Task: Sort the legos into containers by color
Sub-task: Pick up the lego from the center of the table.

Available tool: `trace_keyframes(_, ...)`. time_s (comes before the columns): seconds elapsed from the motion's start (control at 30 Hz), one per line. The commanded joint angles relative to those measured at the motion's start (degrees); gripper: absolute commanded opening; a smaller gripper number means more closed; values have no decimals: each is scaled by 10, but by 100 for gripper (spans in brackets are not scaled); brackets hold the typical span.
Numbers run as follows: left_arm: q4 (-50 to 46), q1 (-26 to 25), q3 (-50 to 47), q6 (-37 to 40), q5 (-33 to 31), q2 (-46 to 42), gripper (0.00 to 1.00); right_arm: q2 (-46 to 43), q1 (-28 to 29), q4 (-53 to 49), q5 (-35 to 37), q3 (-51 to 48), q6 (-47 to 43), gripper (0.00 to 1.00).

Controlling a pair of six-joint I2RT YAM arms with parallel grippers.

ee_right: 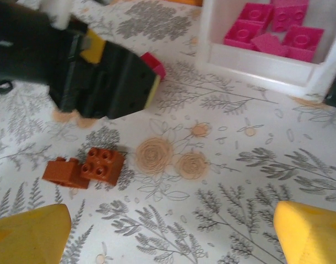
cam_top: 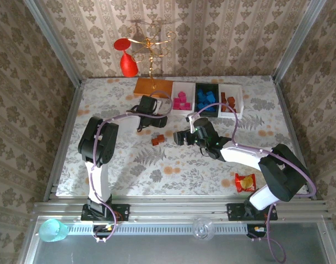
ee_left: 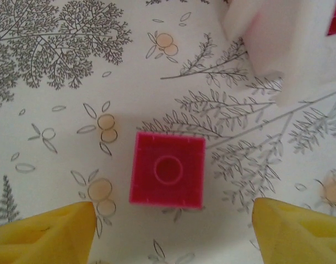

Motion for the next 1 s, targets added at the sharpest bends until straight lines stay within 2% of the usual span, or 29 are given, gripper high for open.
trace_keyframes(0.0,-16,1,32,16,-8,21,71,8,4,0,-22,9,-15,96)
trace_keyframes(0.47,-19,7,73,7,-2,68,50,2,4,-8,-2,-1,-9,96)
trace_keyframes(0.63,13,6,36,-3,-6,34,39,2,4,-8,1,-1,-9,96)
trace_keyframes(0.8,65,4,-24,-27,2,-38,35,-2,4,-9,16,-2,-14,96)
trace_keyframes(0.97,81,-6,-28,-49,46,-71,34,-26,4,-46,105,2,-10,97)
